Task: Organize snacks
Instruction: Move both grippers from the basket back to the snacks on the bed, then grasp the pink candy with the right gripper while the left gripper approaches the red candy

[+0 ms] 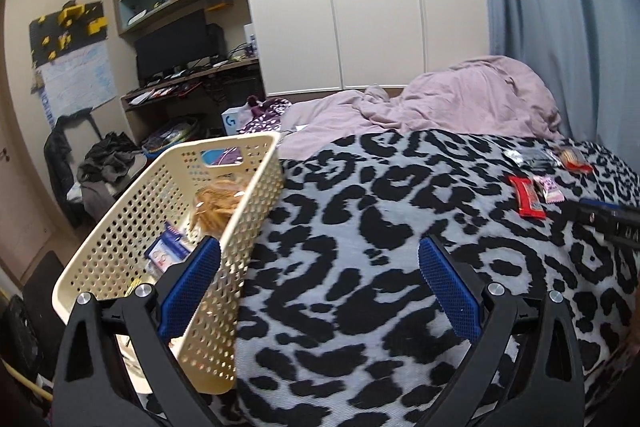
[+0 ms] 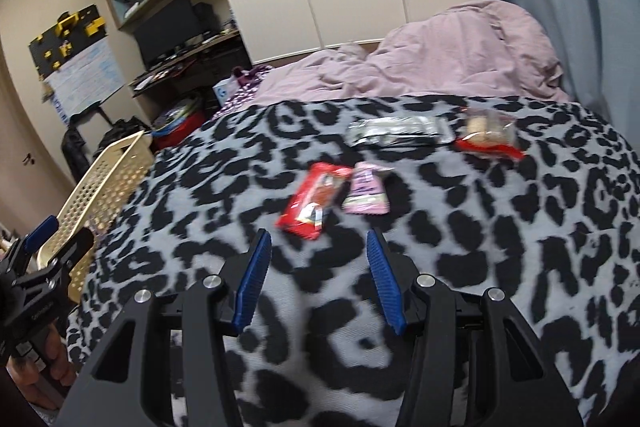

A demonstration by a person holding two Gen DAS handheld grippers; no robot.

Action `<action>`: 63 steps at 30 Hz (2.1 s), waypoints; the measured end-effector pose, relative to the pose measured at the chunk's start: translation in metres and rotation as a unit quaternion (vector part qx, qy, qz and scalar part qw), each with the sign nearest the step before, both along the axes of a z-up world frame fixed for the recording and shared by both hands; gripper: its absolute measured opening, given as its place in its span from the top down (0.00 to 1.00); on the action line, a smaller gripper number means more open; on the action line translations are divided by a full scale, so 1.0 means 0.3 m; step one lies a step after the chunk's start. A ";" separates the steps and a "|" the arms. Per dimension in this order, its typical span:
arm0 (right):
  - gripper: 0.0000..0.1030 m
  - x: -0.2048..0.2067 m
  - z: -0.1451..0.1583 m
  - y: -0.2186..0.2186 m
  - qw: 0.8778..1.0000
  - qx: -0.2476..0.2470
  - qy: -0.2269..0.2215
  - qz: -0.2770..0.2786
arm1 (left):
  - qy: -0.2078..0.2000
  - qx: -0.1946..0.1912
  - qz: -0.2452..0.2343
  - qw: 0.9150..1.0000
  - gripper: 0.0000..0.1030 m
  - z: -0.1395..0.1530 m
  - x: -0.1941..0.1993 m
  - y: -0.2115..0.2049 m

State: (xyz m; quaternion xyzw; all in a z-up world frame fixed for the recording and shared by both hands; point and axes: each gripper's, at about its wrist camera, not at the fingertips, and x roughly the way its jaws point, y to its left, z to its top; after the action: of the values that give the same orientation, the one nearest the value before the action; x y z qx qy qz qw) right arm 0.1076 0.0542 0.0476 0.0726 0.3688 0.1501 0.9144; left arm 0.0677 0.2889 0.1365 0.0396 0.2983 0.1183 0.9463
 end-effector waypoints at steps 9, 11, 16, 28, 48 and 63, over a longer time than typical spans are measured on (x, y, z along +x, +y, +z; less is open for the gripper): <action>0.55 0.076 0.003 -0.007 0.999 -0.050 0.008 -0.005 | 0.012 0.010 -0.030 0.999 0.02 -0.030 0.037 -0.052; 0.56 0.113 -0.004 -0.005 0.998 -0.058 0.020 -0.007 | 0.012 0.012 -0.036 0.999 0.02 -0.032 0.045 -0.059; 0.59 0.183 -0.013 0.017 0.996 -0.080 0.033 -0.006 | 0.009 0.014 -0.044 0.999 0.02 -0.031 0.048 -0.060; 0.75 0.272 -0.038 0.078 0.992 -0.121 0.046 0.004 | 0.010 0.009 -0.047 0.999 0.02 -0.039 0.072 -0.037; 0.78 0.117 0.036 -0.105 1.000 -0.019 -0.001 -0.007 | 0.057 -0.023 -0.144 0.988 0.02 -0.025 0.207 -0.262; 0.78 0.039 0.019 -0.276 0.998 0.053 -0.024 -0.020 | 0.154 -0.061 -0.184 0.969 0.33 -0.087 0.415 -0.482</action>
State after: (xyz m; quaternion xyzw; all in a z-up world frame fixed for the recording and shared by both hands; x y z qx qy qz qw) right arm 0.1193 -0.0286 0.0533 0.1251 0.3371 0.1532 0.9205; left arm 0.1922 0.1441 0.1105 0.0537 0.4343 -0.0837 0.8953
